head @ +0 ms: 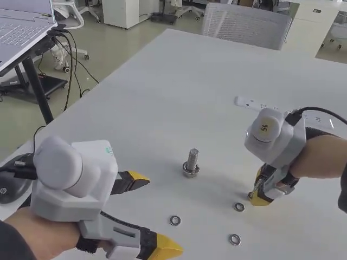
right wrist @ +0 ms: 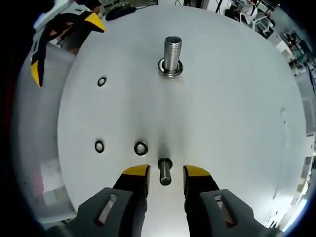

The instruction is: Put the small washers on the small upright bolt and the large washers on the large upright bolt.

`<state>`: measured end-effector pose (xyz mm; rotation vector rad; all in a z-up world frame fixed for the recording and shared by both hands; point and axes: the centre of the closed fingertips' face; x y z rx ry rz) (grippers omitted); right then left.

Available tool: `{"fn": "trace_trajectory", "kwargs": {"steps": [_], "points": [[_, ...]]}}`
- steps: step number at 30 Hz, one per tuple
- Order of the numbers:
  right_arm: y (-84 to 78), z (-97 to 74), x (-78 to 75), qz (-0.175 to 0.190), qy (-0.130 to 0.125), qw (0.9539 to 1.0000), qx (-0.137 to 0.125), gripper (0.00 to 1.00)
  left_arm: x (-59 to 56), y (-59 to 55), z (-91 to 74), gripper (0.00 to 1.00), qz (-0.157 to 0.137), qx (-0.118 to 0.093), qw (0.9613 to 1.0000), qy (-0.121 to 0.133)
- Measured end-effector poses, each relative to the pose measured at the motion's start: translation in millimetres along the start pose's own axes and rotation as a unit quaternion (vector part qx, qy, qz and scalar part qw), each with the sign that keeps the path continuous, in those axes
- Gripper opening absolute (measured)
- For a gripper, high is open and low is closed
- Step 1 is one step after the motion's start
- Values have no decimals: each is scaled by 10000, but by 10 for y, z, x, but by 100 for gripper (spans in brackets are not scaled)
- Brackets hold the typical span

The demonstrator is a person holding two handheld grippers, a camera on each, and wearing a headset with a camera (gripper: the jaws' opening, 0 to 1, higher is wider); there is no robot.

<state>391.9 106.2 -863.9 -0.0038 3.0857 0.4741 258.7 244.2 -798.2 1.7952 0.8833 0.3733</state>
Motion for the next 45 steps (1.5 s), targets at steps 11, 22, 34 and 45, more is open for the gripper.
{"fn": "trace_trajectory", "kwargs": {"steps": [11,22,34,45], "points": [[-69,-121,16,119,-91,9999,-67,31,-9,26,1,80,16,-17,10000,-15],[-186,-180,81,268,-135,9995,-77,31,-16,28,0,80,36,-29,10000,-41],[-215,-207,173,299,-127,9994,-93,31,-24,22,2,80,60,-39,10000,-60],[-153,-214,287,291,-73,9993,-206,29,-29,36,-5,80,81,-57,9999,-79]]}}
Point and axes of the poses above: the centre of the closed fingertips' face, and the gripper's own axes: z roughly forward along the fingers, x roughly to its left, y roughly out of its top, and after that the axes turned 8 degrees about -x, right-handed
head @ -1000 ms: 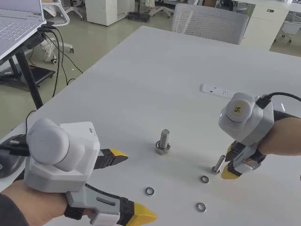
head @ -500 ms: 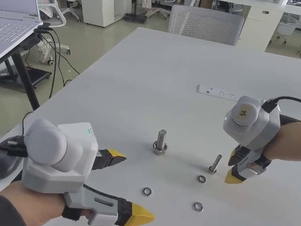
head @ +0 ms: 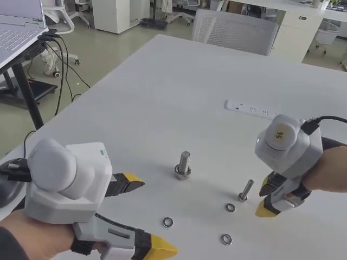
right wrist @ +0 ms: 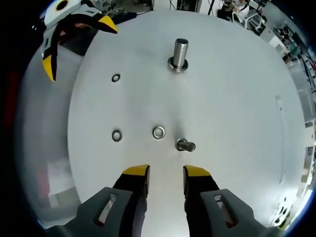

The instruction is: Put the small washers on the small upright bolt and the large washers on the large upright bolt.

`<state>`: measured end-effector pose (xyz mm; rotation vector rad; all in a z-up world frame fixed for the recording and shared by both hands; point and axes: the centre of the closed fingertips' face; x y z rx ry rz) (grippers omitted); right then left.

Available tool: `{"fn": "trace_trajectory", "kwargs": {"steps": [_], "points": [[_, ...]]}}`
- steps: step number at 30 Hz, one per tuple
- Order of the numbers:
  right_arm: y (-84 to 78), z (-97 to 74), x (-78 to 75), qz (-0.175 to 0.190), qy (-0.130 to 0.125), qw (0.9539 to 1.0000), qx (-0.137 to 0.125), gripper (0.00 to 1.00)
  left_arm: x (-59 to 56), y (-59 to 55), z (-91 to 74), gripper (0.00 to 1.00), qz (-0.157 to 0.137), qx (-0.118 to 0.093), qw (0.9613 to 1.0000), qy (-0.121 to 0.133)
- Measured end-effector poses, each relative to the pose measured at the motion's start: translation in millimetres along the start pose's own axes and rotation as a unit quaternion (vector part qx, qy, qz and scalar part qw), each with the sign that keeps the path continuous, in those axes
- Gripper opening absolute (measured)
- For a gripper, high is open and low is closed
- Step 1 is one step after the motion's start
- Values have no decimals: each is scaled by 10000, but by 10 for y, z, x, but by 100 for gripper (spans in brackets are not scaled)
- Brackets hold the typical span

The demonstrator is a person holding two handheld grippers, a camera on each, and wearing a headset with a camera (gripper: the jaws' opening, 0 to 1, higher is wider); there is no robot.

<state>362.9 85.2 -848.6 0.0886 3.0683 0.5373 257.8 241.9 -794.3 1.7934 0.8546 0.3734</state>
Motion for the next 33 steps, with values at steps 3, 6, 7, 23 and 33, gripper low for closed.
{"fn": "trace_trajectory", "kwargs": {"steps": [3,6,7,23,33], "points": [[11,2,37,11,10,10000,-32,29,2,0,-3,80,9,-4,10000,0],[32,11,102,7,47,10000,-49,28,-4,-4,-5,80,12,-11,10000,-9],[44,19,126,3,57,10000,-65,28,-6,-5,-6,80,12,-13,10000,-11],[241,170,341,-84,136,9995,-259,27,-48,-16,-36,80,30,-58,10000,-41],[333,270,316,-18,-15,9994,-349,27,-50,-23,-40,79,27,-47,10000,-54]]}}
Point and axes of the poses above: the centre of the closed fingertips' face, and the gripper's own axes: z roughly forward along the fingers, x roughly to its left, y roughly out of its top, and after that the axes turned 8 degrees about -x, right-handed
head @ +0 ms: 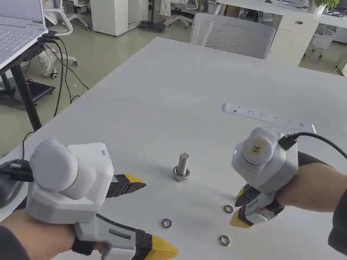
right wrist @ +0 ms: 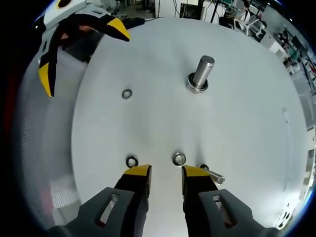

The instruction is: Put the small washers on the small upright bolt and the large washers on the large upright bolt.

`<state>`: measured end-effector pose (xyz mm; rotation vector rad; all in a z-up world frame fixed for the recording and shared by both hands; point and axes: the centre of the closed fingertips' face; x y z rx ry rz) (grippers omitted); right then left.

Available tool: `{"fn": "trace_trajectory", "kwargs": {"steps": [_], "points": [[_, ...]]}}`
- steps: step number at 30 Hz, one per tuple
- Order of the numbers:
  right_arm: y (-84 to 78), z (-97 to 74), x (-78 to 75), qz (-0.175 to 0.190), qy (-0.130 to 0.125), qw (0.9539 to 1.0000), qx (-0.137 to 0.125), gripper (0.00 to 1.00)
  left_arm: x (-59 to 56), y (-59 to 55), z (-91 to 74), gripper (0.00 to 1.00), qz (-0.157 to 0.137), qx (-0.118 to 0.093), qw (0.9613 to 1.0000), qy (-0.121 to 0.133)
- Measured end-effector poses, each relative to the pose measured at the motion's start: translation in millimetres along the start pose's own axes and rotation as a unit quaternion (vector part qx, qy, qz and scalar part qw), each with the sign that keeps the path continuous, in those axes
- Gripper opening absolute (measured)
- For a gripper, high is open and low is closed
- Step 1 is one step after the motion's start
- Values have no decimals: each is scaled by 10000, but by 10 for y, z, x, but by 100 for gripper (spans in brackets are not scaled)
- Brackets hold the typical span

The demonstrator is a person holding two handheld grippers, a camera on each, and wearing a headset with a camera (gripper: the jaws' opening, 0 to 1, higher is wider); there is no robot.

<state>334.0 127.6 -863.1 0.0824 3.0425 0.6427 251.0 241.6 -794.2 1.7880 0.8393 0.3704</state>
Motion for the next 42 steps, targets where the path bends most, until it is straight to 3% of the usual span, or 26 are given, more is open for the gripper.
{"fn": "trace_trajectory", "kwargs": {"steps": [17,27,36,42], "points": [[37,89,-156,194,-341,9992,1,24,30,57,20,78,5,-2,10000,3],[22,126,-220,270,-402,9988,20,24,41,57,29,78,6,0,10000,-2],[10,141,-183,459,-233,9987,38,20,40,45,35,78,8,12,10000,1],[18,145,-146,371,-198,9991,78,18,46,48,33,78,7,-3,10000,15]]}}
Point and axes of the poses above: the centre of the closed fingertips' face, and the gripper's own axes: z roughly forward along the fingers, x roughly to its left, y roughly out of its top, and after that the axes turned 8 degrees about -x, right-handed
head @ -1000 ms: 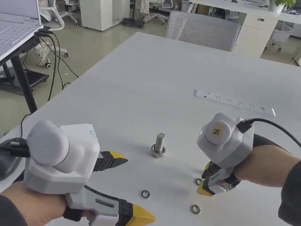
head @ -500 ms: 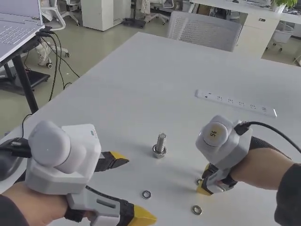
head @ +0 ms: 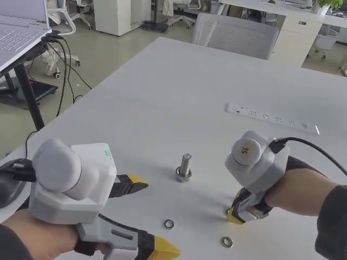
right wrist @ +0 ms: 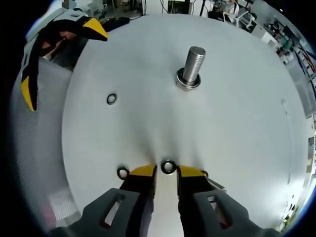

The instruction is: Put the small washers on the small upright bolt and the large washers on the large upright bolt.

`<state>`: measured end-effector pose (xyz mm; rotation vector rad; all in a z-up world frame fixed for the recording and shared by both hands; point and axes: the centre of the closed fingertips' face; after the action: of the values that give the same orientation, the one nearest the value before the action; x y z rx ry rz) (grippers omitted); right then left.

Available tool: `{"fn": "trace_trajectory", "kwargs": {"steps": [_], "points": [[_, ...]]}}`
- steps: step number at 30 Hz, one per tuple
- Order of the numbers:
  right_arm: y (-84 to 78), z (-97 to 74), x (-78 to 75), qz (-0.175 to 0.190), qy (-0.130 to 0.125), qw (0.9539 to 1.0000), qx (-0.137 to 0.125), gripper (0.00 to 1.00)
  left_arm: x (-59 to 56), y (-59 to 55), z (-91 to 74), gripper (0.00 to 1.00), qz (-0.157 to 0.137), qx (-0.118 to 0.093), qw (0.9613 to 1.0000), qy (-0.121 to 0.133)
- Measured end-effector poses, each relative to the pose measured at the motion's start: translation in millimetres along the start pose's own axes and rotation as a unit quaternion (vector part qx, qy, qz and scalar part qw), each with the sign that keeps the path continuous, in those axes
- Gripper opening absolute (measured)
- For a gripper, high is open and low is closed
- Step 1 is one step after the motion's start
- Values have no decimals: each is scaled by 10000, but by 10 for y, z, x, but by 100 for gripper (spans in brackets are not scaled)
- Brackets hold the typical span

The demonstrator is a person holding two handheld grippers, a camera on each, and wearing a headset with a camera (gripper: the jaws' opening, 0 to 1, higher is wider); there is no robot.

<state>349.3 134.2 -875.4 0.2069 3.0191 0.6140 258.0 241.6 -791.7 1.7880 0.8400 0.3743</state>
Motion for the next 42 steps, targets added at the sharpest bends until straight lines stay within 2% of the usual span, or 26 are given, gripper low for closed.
{"fn": "trace_trajectory", "kwargs": {"steps": [8,14,42], "points": [[-7,5,70,-178,82,9998,60,16,-7,-10,1,78,-5,-7,10000,-7],[-12,7,84,-135,103,9998,74,17,-16,-20,0,78,-6,-12,10000,-13],[-35,-12,100,-372,150,9991,141,14,-36,-11,-4,78,1,-11,10000,-19]]}}
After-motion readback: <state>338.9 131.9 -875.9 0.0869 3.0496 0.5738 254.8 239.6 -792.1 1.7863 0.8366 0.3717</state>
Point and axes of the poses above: the centre of the closed fingertips' face, and the gripper's own axes: z roughly forward along the fingers, x roughly to its left, y roughly out of its top, and after that the axes turned 8 degrees about -x, right-handed
